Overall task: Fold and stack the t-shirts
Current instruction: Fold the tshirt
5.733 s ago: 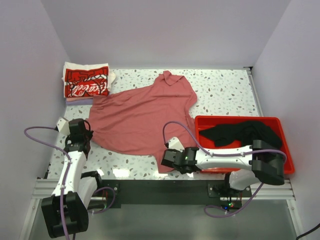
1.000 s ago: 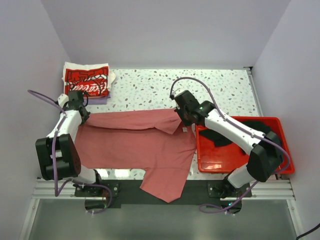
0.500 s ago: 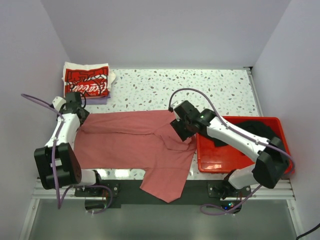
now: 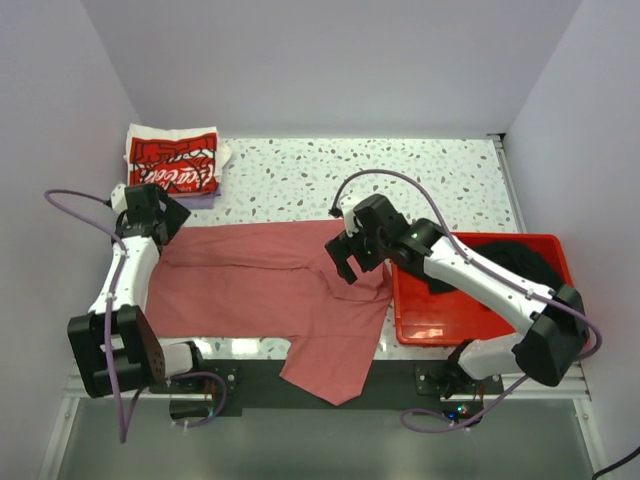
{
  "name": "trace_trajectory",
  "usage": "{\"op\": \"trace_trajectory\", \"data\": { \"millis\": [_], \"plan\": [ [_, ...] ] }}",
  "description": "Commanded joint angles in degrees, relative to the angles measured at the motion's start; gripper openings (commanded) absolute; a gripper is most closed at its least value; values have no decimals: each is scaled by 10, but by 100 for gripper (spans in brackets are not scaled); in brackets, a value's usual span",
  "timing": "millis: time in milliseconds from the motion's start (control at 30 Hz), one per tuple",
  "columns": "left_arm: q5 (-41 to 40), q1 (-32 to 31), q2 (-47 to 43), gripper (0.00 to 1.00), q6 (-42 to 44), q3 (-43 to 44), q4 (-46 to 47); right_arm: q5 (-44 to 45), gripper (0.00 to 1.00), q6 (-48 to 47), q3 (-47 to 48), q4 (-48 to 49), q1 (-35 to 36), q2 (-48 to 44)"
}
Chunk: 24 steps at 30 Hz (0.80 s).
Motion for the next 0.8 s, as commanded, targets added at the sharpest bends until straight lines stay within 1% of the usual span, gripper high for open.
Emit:
{"op": "trace_trajectory", "data": {
  "millis": [0, 100, 133, 167, 200, 300, 433, 567, 633, 667, 700, 733, 767],
  "plan": [
    [93, 1, 26, 100, 32, -22, 84, -65, 99, 3, 14, 49, 5, 25],
    [102, 1, 54, 100, 39, -33, 104, -81, 99, 20, 8, 75, 5, 51],
    [103, 2, 61, 100, 43, -40, 110, -96, 99, 23, 8, 84, 6, 58],
    [104, 1, 67, 100, 46, -43, 115, -130, 99, 25, 9, 94, 9, 74],
    [106, 1, 80, 100, 48, -48, 129, -138, 99, 26, 13, 98, 12, 83],
    [103, 2, 100, 100, 57, -65, 149, -138, 99, 28, 20, 105, 31, 118],
    [94, 3, 118, 100, 59, -76, 150, -144, 99, 34, 27, 103, 59, 156],
    [89, 2, 100, 100, 47, -86, 148, -140, 99, 47, 22, 109, 72, 182],
    [103, 0, 75, 100, 22, -95, 144, -141, 99, 53, 14, 115, 76, 198],
    [122, -4, 64, 100, 18, -98, 145, -135, 99, 56, 14, 118, 76, 203],
    [123, -19, 42, 100, 15, -101, 147, -131, 99, 60, 14, 117, 78, 208],
    [116, -31, 31, 100, 8, -102, 142, -129, 99, 60, 15, 119, 78, 217],
    [86, -44, 19, 100, 5, -100, 133, -118, 99, 63, 15, 121, 78, 220]
  ]
}}
